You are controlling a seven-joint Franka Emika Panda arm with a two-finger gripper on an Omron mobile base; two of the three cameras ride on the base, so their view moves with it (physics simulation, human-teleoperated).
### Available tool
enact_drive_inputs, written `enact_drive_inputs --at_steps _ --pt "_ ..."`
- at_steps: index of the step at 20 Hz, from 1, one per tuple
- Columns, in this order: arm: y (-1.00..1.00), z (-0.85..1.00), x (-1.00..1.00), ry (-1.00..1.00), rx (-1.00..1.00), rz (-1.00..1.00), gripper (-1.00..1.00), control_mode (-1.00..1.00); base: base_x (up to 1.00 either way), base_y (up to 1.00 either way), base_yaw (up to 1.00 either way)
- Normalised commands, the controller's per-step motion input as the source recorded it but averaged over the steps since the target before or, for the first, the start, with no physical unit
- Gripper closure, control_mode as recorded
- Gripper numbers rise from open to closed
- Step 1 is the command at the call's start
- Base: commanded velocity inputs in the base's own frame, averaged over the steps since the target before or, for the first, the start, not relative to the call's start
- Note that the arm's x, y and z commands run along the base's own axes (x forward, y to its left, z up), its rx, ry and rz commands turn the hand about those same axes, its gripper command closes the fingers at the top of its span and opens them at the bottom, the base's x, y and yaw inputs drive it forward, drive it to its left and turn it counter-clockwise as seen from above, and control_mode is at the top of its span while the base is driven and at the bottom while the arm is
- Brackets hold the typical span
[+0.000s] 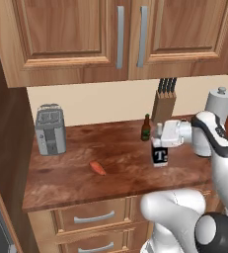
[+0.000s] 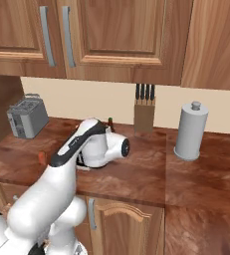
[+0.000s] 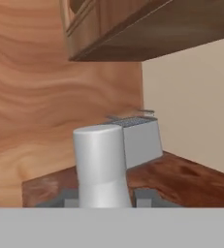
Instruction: Place the liquor and beer on the top shelf of the fridge to keep them out of children's reach, and place the sweet potato on lower shelves for easy access.
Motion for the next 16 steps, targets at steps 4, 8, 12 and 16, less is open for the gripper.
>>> enact_drive_inputs --at_steps 4,8,12,16 --pt "0.15 0.85 -0.76 0.14 -0.15 -0.37 1.00 -1.00 0.00 0.00 0.00" --pt "0.21 0.59 -0.82 0.08 -0.17 -0.41 1.00 -1.00 0.00 0.00 0.00" --pt "0.23 0.48 -0.78 0.00 -0.14 -0.35 1.00 -1.00 0.00 0.00 0.00" --pt "0.06 0.71 -0.57 0.00 -0.07 -0.25 1.00 -1.00 0.00 0.00 0.00"
